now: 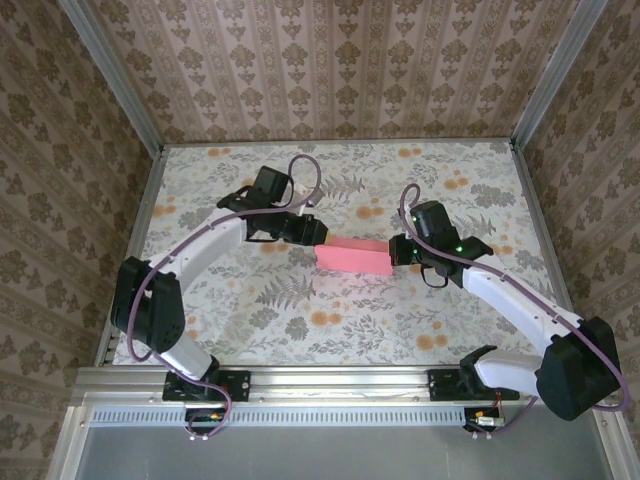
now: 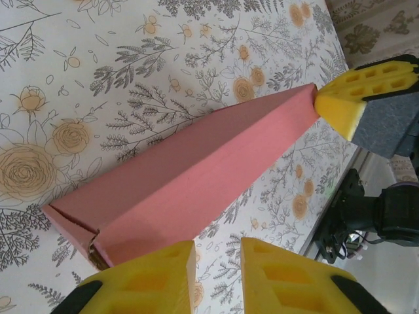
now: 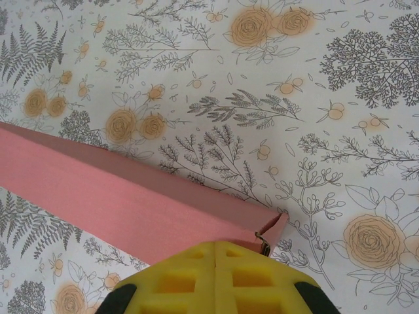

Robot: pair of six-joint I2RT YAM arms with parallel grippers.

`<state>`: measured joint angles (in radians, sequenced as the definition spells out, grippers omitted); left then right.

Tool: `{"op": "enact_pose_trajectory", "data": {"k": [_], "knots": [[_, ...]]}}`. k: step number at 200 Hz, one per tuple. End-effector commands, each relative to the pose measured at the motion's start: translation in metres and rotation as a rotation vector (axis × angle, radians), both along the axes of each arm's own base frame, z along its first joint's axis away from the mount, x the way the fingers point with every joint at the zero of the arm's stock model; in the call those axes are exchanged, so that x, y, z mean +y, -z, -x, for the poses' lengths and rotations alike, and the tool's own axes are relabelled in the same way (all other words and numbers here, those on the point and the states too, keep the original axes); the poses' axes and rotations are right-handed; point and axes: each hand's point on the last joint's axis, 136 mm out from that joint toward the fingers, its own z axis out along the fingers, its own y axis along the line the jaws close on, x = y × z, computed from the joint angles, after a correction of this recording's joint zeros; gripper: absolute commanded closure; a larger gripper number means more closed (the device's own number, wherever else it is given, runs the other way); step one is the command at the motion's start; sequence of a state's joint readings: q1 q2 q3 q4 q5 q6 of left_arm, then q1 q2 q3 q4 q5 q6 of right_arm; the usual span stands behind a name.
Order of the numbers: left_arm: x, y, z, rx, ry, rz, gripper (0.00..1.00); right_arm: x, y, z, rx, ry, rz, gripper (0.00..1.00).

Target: Fold the paper box

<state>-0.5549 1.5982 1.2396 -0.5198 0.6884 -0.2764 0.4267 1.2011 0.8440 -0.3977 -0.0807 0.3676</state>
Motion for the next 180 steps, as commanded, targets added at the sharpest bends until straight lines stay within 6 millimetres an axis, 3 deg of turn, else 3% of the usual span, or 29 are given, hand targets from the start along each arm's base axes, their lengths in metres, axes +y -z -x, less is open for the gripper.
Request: {"op": "enact_pose_trajectory", "data": {"k": [1,84,160,180], "knots": [[-0.001,0.012,0.001,-0.003,0.019,-0.010,0.76,-0.008,0.032,0.023,0.117,0.002,0.056,0.95],[0.012,0.048,0.009,0.051,-0.002,-0.086,0.77,-0.010,0.039,0.026,0.130,0.009,0.060,0.95],[0.016,0.052,0.015,0.061,-0.014,-0.082,0.78,-0.008,0.042,0.032,0.134,-0.001,0.034,0.95],[0.014,0.045,0.015,0.038,-0.016,-0.063,0.77,-0.005,0.036,0.033,0.115,-0.014,0.008,0.95]]}}
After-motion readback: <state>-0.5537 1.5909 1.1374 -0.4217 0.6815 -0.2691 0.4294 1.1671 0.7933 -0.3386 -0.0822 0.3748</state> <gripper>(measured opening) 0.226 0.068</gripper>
